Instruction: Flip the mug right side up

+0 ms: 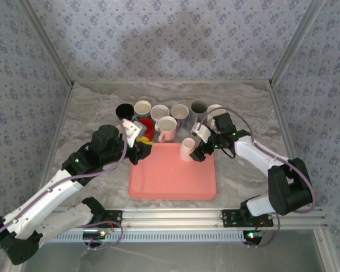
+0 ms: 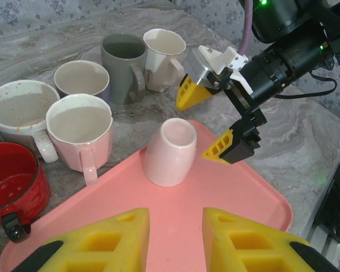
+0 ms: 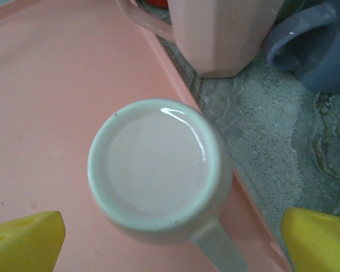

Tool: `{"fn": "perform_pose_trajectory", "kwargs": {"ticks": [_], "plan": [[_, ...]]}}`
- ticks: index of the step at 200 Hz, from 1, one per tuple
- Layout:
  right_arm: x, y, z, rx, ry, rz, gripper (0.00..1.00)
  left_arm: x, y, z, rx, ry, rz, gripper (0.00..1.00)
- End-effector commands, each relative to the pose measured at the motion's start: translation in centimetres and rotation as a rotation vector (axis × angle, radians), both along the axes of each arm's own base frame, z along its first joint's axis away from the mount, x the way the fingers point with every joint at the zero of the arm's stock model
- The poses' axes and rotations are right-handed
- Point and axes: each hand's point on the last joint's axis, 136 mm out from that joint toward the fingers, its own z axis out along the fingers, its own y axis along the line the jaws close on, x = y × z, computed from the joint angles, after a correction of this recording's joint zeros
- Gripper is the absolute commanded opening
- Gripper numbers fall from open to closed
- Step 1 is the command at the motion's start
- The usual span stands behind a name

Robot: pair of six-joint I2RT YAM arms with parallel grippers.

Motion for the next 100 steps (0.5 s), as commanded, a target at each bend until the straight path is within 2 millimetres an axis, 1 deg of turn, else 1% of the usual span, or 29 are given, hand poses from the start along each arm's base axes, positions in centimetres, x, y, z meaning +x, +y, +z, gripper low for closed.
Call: {"fn": "perform_pose_trajectory", "kwargs": {"ticks": [1,39,66,100], "plan": [[-1.1,0.4,-0.9,-0.014,0.036,0.015,1.0,0.0,-0.2,0.1,-0.001,-0.022,-0.018,0.3],[-2.7,0.9,-0.9,-0.021,0.091,0.047,0.97,0.1,-0.2,0.0,0.003,-0.02,-0.017,0.3],[-4.0,0.8,-0.9,-0.058,0.133,0.059,0.95,0.1,-0.2,0.1,-0.001,-0.024,-0.014,0.29],[-5.1,0.6,-0.8,-0.106,0.163,0.034,0.87,0.1,-0.1,0.2,-0.005,-0.027,-0.009,0.29]]}}
